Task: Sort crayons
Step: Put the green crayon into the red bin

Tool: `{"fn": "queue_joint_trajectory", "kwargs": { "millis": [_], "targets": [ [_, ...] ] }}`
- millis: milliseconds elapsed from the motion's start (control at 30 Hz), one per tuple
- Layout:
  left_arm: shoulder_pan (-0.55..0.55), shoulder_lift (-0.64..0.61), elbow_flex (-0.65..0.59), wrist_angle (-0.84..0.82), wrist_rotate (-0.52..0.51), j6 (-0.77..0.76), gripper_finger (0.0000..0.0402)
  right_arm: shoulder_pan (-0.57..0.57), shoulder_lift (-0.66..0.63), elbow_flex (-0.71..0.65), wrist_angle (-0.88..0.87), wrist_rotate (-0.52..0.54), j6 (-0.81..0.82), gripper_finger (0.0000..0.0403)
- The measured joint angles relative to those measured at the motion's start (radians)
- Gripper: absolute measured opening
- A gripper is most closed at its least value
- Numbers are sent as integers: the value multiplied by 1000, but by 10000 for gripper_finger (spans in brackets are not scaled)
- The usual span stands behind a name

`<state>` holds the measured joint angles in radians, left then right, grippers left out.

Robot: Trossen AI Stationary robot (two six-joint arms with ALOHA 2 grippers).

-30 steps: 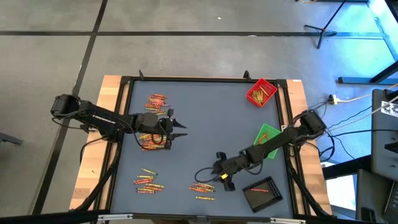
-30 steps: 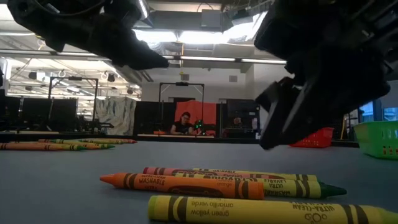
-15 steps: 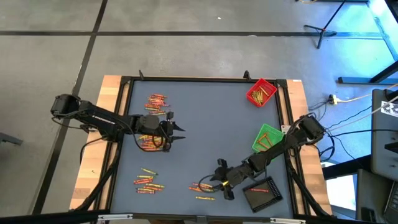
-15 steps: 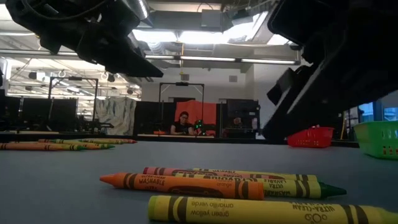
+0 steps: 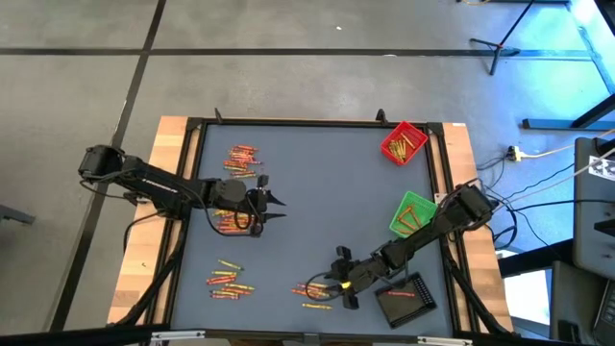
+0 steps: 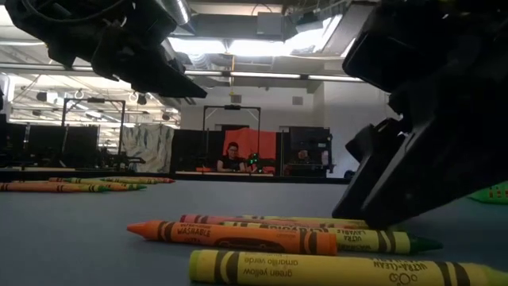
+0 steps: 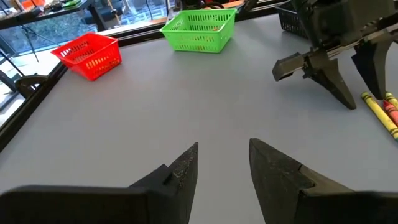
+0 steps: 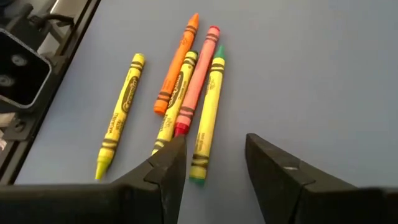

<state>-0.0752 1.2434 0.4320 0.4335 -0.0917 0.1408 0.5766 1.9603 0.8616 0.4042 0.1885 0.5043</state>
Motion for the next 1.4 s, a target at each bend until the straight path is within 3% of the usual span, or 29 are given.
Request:
{"fn": "queue_joint_trajectory", "kwargs": {
  "millis": [400,1000,1267,1400],
  "targets": [
    [0,0,0,0,0,0,127,1,2,1,-31,55,-31,152],
    [0,0,0,0,0,1,127,-15,4,-1,-39,141,-170,12],
    [0,0,0,0,0,1,127,-23,-13,-5,-67,265,-202,23],
    [0,0,0,1,0,1,127,-48,-91,-8,-135,291,-221,14]
  ]
}}
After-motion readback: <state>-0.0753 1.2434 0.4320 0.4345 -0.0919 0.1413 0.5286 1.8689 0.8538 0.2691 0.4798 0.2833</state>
